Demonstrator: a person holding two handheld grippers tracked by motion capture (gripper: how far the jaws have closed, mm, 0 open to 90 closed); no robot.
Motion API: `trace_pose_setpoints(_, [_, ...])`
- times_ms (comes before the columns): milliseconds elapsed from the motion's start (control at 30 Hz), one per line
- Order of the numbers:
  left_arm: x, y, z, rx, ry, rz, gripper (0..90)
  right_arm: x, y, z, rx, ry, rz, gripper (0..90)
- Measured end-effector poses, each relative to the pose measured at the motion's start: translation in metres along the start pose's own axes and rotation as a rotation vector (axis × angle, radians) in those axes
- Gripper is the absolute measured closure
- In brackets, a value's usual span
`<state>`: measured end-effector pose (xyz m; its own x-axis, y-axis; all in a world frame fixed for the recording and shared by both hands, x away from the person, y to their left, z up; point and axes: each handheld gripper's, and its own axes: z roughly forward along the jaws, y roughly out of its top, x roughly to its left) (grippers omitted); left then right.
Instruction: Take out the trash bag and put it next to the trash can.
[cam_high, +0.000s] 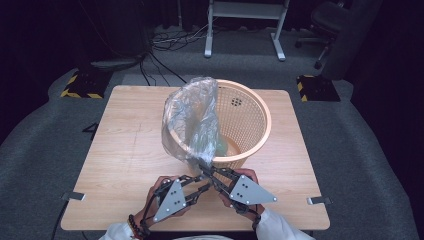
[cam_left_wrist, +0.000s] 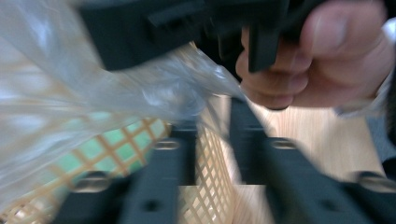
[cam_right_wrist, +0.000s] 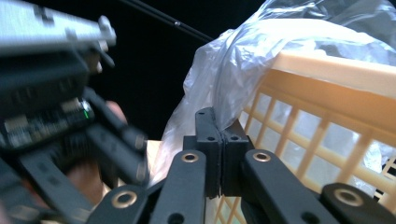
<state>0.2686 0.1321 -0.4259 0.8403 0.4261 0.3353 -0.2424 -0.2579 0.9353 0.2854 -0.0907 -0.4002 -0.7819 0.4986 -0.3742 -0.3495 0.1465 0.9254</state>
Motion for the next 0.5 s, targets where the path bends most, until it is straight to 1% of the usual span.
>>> trace_pose_setpoints(33, [0.001, 0.001, -0.006, -0.025, -0.003, -0.017, 54.1, 0.000, 0.000, 0.001, 0.001, -0.003, -0.012, 89.6])
trace_pose_setpoints(100, [-0.001, 0.004, -0.019, -0.080, 0.010, -0.024, 46.2, 0.000, 0.000, 0.002, 0.006, -0.006, -0.018, 89.8])
trace_pose_setpoints(200, [-0.007, 0.014, -0.035, -0.141, 0.036, 0.008, 41.3, 0.001, -0.002, 0.004, 0.015, -0.009, -0.033, 90.0])
trace_pose_setpoints(267, [-0.009, 0.024, -0.041, -0.146, 0.131, 0.051, 40.9, 0.001, -0.003, 0.005, 0.020, -0.013, -0.053, 90.0])
trace_pose_setpoints(300, [-0.008, 0.029, -0.043, -0.158, 0.157, 0.066, 40.8, 0.002, -0.003, 0.006, 0.022, -0.011, -0.059, 90.0])
trace_pose_setpoints(367, [-0.004, 0.042, -0.043, -0.159, 0.235, 0.070, 39.8, 0.005, -0.003, 0.008, 0.031, -0.014, -0.086, 90.0])
trace_pose_setpoints(433, [0.004, 0.054, -0.040, -0.168, 0.282, 0.074, 39.2, 0.008, -0.005, 0.010, 0.041, 0.000, -0.103, 90.0])
trace_pose_setpoints(467, [0.007, 0.060, -0.037, -0.153, 0.319, 0.076, 39.3, 0.009, -0.007, 0.012, 0.051, 0.006, -0.109, 90.0])
trace_pose_setpoints(500, [0.011, 0.064, -0.034, -0.144, 0.331, 0.081, 39.4, 0.011, -0.008, 0.013, 0.060, 0.010, -0.124, 90.0])
